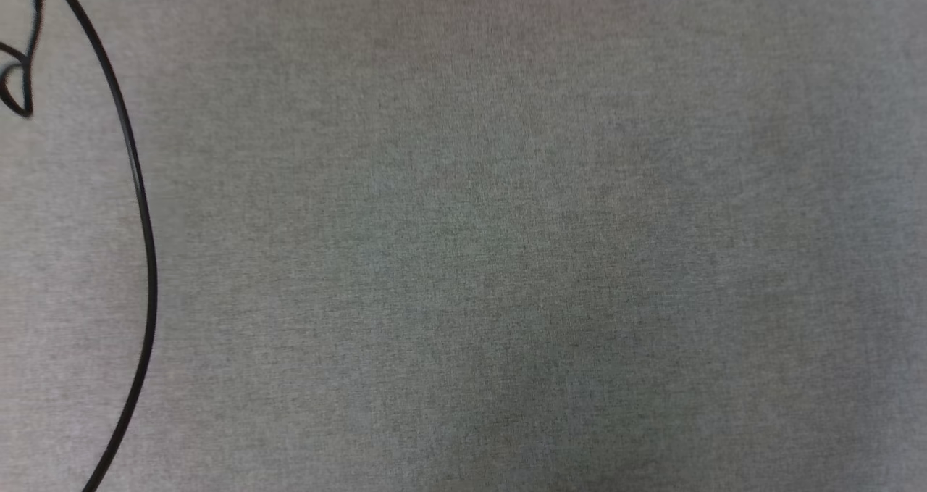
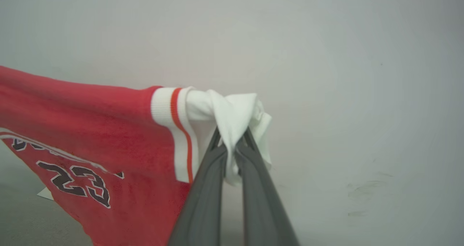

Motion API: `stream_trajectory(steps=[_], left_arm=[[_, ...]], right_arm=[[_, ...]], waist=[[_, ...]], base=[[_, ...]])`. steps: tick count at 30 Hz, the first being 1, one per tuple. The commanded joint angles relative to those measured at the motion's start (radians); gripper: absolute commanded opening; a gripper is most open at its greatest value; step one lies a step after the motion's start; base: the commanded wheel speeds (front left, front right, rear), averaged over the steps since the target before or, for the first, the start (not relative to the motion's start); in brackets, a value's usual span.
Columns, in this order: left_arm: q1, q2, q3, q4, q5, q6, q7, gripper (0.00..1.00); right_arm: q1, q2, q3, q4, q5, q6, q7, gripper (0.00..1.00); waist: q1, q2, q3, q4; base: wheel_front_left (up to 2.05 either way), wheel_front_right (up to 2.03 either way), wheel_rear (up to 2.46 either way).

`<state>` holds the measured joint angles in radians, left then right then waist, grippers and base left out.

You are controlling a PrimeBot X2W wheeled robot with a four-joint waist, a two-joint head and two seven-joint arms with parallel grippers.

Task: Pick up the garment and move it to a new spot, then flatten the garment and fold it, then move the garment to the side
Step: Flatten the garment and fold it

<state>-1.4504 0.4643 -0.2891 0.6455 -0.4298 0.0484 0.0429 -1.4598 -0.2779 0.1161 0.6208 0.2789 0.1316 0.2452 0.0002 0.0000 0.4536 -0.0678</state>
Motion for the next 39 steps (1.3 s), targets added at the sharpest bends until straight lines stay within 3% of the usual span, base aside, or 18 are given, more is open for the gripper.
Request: stream_trajectory(steps=[1,11,21,31,39], left_arm=[[-0.031,0.010,0.006,0.019,-0.005,0.002,-0.011,0.00],[-0.011,-0.025,0.010,0.092,-0.046,-0.020,-0.033,0.00],[0.168,-0.081,0.031,0.203,-0.138,-0.078,-0.071,0.00],[0.514,-0.107,0.047,0.222,-0.205,-0.124,-0.183,0.00],[0.800,-0.094,0.053,0.113,-0.234,-0.099,-0.200,0.00]], right_arm=[[-0.043,0.007,0.011,0.036,0.010,-0.002,-0.022,0.00],[-0.097,0.027,0.074,0.174,0.051,-0.002,-0.103,0.00],[0.090,0.025,0.151,0.266,0.179,-0.002,-0.177,0.00],[0.451,-0.009,0.231,0.246,0.295,-0.002,-0.247,0.00],[0.721,-0.060,0.265,0.144,0.331,-0.002,-0.247,0.00]], waist=[[-0.0002,0.0000,0.048,-0.008],[-0.0002,0.0000,0.127,-0.004],[-0.0002,0.0000,0.104,0.007],[-0.0002,0.0000,-0.072,0.019],[-0.0002,0.0000,-0.243,0.020]], base=[[0.00,0.00,0.00],[0.00,0.00,0.00],[0.00,0.00,0.00],[0.00,0.00,0.00],[0.00,0.00,0.00]])
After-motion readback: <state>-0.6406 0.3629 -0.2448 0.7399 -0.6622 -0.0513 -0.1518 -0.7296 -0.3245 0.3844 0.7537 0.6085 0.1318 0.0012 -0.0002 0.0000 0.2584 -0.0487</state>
